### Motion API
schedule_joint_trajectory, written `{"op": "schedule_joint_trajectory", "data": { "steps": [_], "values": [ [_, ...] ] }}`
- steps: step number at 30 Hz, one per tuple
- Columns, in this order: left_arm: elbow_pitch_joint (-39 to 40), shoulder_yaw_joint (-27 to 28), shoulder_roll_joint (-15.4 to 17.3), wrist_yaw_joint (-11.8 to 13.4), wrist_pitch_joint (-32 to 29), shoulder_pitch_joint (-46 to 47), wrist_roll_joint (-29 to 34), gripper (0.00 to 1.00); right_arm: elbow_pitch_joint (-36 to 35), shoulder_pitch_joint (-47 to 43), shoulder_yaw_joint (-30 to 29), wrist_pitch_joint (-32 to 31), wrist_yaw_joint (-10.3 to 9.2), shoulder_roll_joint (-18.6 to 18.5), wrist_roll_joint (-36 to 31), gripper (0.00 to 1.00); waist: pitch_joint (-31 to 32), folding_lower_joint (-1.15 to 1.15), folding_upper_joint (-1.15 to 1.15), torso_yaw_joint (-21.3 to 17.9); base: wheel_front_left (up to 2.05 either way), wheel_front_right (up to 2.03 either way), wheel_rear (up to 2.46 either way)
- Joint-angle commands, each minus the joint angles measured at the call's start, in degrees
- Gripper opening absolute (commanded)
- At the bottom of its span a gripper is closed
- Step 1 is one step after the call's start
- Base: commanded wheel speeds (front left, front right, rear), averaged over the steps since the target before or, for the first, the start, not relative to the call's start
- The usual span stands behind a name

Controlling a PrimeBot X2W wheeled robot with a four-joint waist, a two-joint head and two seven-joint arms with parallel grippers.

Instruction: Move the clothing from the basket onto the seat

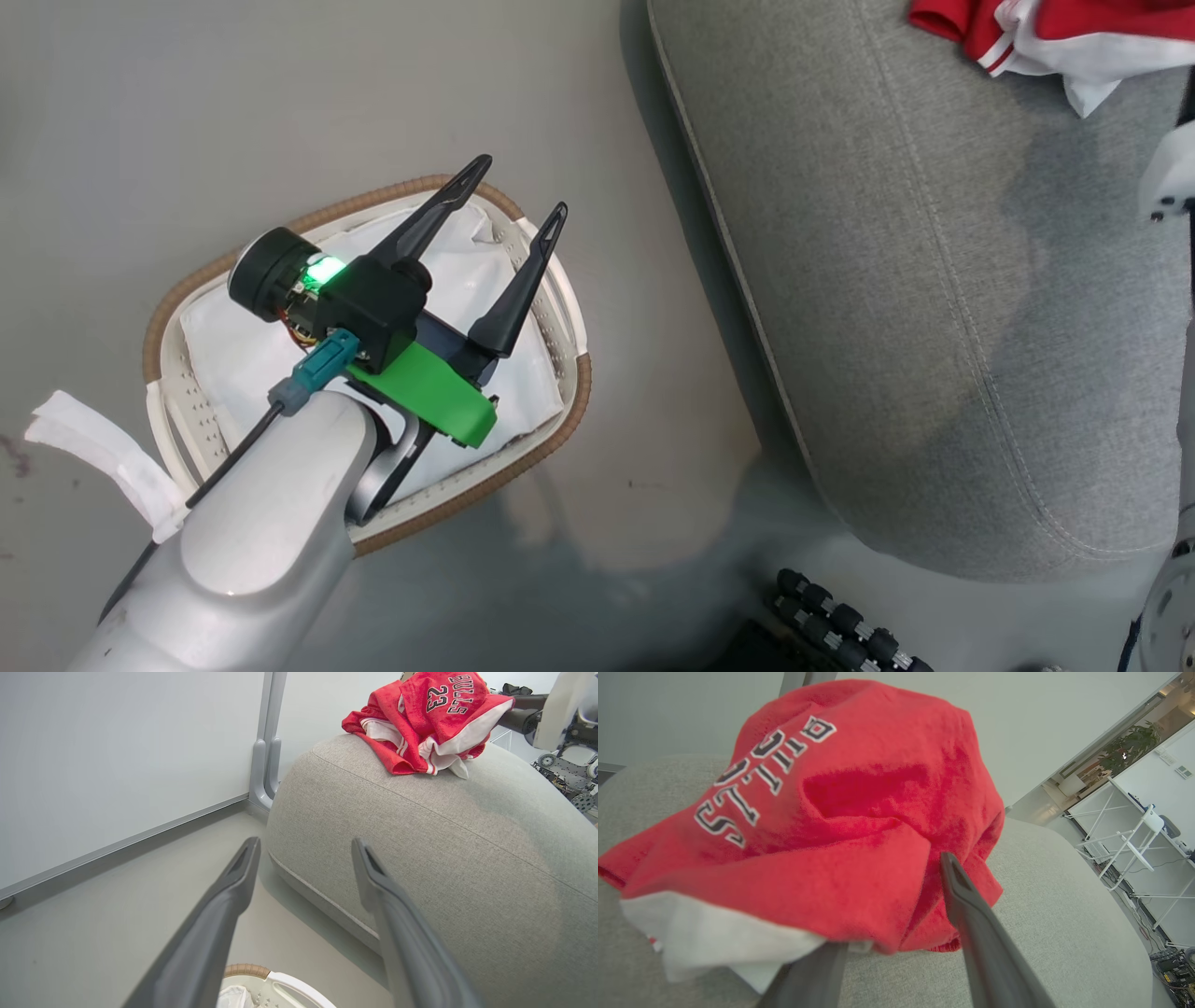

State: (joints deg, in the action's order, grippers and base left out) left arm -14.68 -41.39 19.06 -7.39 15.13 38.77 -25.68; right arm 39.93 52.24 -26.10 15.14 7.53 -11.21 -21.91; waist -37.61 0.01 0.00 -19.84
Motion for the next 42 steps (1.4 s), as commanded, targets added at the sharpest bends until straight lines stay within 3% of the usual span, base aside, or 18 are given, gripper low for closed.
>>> {"op": "schedule_joint_trajectory", "data": {
  "steps": [1, 16, 23, 33, 42],
  "values": [
    [-0.24, -0.05, -0.2, -0.17, 0.02, -0.4, -0.78, 1.0, -0.73, -2.03, 0.2, 0.02, -0.08, 0.29, 1.01, 1.0, 2.82, -0.01, 0.0, -1.31, 0.0, 0.0, 0.0],
    [-2.42, 2.18, -4.94, -0.17, 0.02, -7.69, -1.39, 1.0, -7.87, -16.58, 6.56, 0.01, -0.09, 2.33, 8.27, 1.0, 16.61, -0.01, 0.0, -4.54, 0.0, 0.0, 0.0],
    [-3.74, 4.91, -6.63, -0.17, 0.02, -11.98, -0.81, 1.0, -7.38, -21.42, 8.85, 0.01, -0.08, 1.98, 9.89, 1.0, 21.26, -0.01, 0.0, -3.12, 0.0, 0.0, 0.0],
    [-5.01, 7.76, -7.95, -0.17, 0.02, -16.16, -0.24, 1.0, -1.26, -27.19, 8.84, 0.01, -0.08, 1.64, 7.97, 1.0, 24.61, -0.01, 0.0, -0.61, 0.0, 0.0, 0.0],
    [-5.67, 13.38, -9.45, -0.17, 0.01, -19.93, 0.62, 1.0, -5.65, -33.07, 12.53, 0.01, -0.08, 4.22, 10.63, 1.0, 27.57, -0.01, 0.0, 2.99, 0.0, 0.0, 0.0]
  ]
}}
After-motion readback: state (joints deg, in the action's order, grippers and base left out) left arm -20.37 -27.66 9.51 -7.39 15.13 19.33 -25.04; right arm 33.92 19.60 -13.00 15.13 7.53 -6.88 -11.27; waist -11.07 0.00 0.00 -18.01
